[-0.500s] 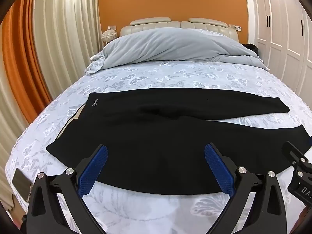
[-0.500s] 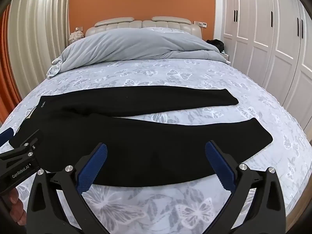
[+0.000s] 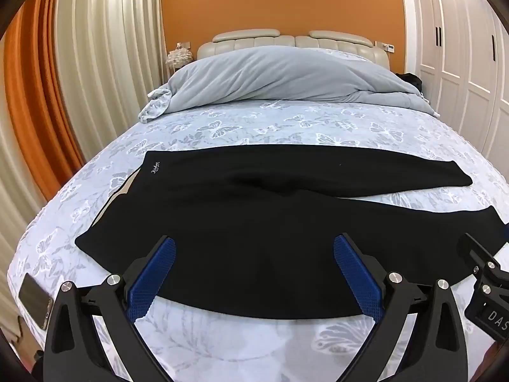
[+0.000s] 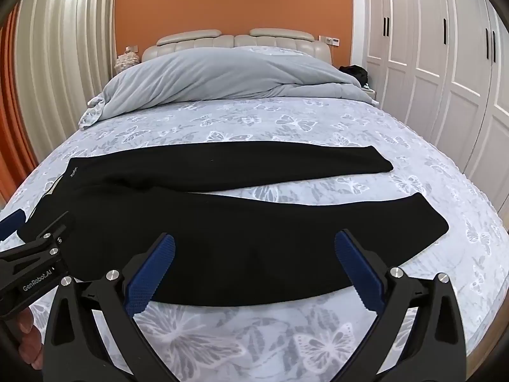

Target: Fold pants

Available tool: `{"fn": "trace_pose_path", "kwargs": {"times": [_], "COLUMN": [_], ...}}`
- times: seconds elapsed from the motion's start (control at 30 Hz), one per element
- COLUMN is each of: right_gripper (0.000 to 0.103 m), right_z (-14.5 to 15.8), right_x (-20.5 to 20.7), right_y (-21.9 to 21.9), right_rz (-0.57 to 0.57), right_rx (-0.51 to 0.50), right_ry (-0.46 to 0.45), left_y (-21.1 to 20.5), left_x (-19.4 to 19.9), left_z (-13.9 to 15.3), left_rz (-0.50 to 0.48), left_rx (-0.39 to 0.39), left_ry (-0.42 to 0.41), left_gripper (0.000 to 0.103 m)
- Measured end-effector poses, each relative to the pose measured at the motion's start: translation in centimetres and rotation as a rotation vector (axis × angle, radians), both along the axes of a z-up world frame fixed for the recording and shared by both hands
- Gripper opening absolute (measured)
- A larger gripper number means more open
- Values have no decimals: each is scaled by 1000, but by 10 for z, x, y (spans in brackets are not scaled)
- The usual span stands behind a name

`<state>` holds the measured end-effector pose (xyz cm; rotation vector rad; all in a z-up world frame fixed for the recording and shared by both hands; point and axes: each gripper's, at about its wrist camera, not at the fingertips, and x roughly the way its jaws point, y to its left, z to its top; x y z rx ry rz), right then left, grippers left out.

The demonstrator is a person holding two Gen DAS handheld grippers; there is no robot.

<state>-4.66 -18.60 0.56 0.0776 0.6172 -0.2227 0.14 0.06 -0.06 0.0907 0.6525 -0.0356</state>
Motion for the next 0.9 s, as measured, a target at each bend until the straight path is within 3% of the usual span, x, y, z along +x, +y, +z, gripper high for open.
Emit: {"fn": "trace_pose_path", "kwargs": {"times": [0.9], "right_gripper": [98], "right_z": [-7], "right_x": [2], "right_y": [10], "right_rz": [9], "right_rx": [-17], "right_ry": [-8], "left_y": [0], "left_x": [-1], "left_z": [-2], "left_rz": [4], "left_rx": [13], "left_ry": [-6], "left_gripper": [98]}}
